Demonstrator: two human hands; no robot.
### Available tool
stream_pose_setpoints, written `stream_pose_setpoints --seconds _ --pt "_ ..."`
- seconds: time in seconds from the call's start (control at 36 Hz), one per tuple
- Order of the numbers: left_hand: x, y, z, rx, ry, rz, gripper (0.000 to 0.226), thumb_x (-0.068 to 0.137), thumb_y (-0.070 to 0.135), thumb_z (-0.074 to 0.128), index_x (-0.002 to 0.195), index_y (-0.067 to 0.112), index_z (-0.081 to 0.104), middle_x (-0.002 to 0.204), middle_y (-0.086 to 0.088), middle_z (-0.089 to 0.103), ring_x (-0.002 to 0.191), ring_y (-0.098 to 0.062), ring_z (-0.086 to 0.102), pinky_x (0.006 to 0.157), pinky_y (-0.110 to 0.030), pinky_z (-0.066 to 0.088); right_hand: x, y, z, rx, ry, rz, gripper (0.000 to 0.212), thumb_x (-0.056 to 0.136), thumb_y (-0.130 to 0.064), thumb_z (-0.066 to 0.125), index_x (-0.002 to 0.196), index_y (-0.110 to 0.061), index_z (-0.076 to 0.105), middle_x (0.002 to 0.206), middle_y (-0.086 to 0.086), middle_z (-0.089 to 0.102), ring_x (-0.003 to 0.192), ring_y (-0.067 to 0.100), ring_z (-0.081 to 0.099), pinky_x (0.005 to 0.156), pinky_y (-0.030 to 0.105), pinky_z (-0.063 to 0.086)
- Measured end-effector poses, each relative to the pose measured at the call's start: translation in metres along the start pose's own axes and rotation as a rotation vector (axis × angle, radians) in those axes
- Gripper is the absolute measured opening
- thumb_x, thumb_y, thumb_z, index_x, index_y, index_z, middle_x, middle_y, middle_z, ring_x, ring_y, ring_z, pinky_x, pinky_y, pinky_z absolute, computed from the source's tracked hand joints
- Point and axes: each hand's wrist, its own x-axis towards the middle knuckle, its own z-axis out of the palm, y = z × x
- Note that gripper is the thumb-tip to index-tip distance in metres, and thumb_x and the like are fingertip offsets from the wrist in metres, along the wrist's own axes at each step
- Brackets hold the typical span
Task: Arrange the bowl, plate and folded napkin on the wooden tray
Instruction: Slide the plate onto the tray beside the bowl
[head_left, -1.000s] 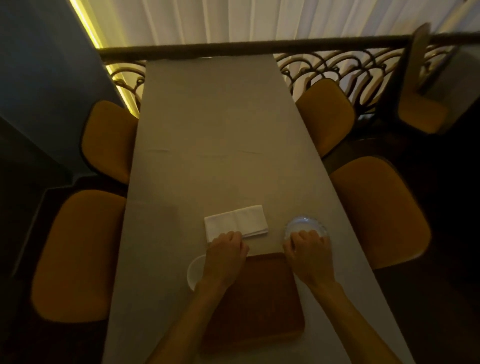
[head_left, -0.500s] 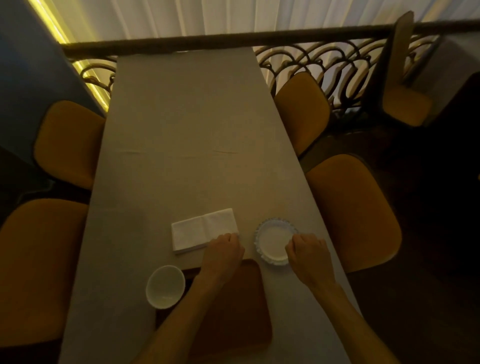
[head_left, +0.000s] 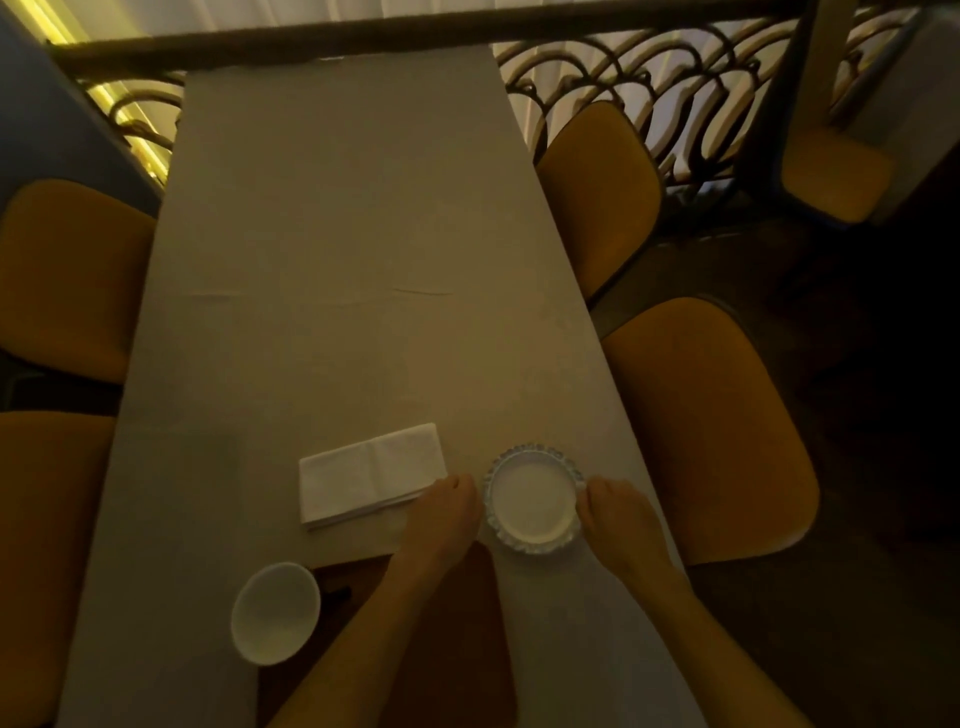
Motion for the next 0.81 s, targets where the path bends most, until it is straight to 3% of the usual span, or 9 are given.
stream_pose_setpoints --seconds 0.06,0.19,0.31,0.42,0.53,0.64,0.81 --pt "0.007 -0.001 0.007 -0.004 -0.019 -0.009 0.014 0.097 0.02 0.042 0.084 0.017 0.044 0.089 -0.008 0.056 0.082 -0.028 0.055 0.064 -0.039 0.042 0.005 0.006 0.007 -0.043 -0.033 -0.019 0.027 0.103 -0.03 0.03 0.094 -0.015 0.051 0.089 0.005 0.058 0.08 0.023 0.053 0.064 0.031 0.031" --pt "0.018 0.001 0.018 0.0 -0.048 -0.055 0.016 0.095 0.019 0.043 0.079 0.02 0.04 0.089 -0.009 0.058 0.082 -0.03 0.057 0.064 -0.042 0.046 0.011 0.019 0.02 0.029 -0.028 0.041 0.031 0.101 -0.039 0.035 0.092 -0.012 0.047 0.083 0.009 0.061 0.071 0.029 0.056 0.055 0.033 0.034" --pt "0.023 -0.002 0.027 0.002 -0.072 -0.074 0.012 0.095 0.022 0.042 0.086 0.016 0.049 0.093 -0.009 0.06 0.086 -0.031 0.058 0.066 -0.043 0.049 0.017 0.026 0.032 0.096 -0.117 0.112 0.034 0.1 -0.044 0.031 0.097 -0.013 0.044 0.09 0.011 0.061 0.077 0.032 0.059 0.059 0.035 0.04" --pt "0.029 -0.002 0.034 -0.014 -0.113 -0.047 0.019 0.098 0.023 0.038 0.097 0.014 0.055 0.103 -0.011 0.064 0.093 -0.032 0.06 0.076 -0.045 0.052 0.018 0.031 0.04 0.092 -0.238 0.081 0.012 0.098 -0.026 0.036 0.089 -0.019 0.032 0.095 0.011 0.061 0.079 0.03 0.058 0.058 0.033 0.034" --pt "0.032 -0.003 0.039 -0.066 -0.099 -0.099 0.022 0.098 0.024 0.038 0.092 0.016 0.057 0.101 -0.011 0.066 0.092 -0.032 0.063 0.075 -0.045 0.052 0.02 0.033 0.044 0.172 -0.292 0.06 0.01 0.098 -0.021 0.037 0.099 -0.014 0.045 0.103 0.012 0.06 0.088 0.03 0.058 0.063 0.032 0.036" --pt "0.029 -0.001 0.041 -0.23 -0.072 -0.197 0.029 0.1 0.036 0.034 0.074 0.03 0.044 0.094 -0.011 0.067 0.087 -0.031 0.062 0.067 -0.037 0.043 0.021 0.031 0.045 0.364 -0.303 0.077 0.022 0.101 -0.024 0.038 0.112 -0.009 0.051 0.111 0.014 0.062 0.097 0.031 0.06 0.076 0.036 0.047" --pt "0.03 0.0 0.043 -0.288 -0.033 -0.238 0.03 0.1 0.034 0.038 0.071 0.029 0.04 0.092 -0.011 0.067 0.082 -0.03 0.06 0.064 -0.031 0.033 0.02 0.029 0.043 0.496 -0.312 0.125 0.014 0.103 -0.024 0.039 0.1 -0.014 0.049 0.106 0.011 0.062 0.091 0.023 0.058 0.07 0.029 0.039"
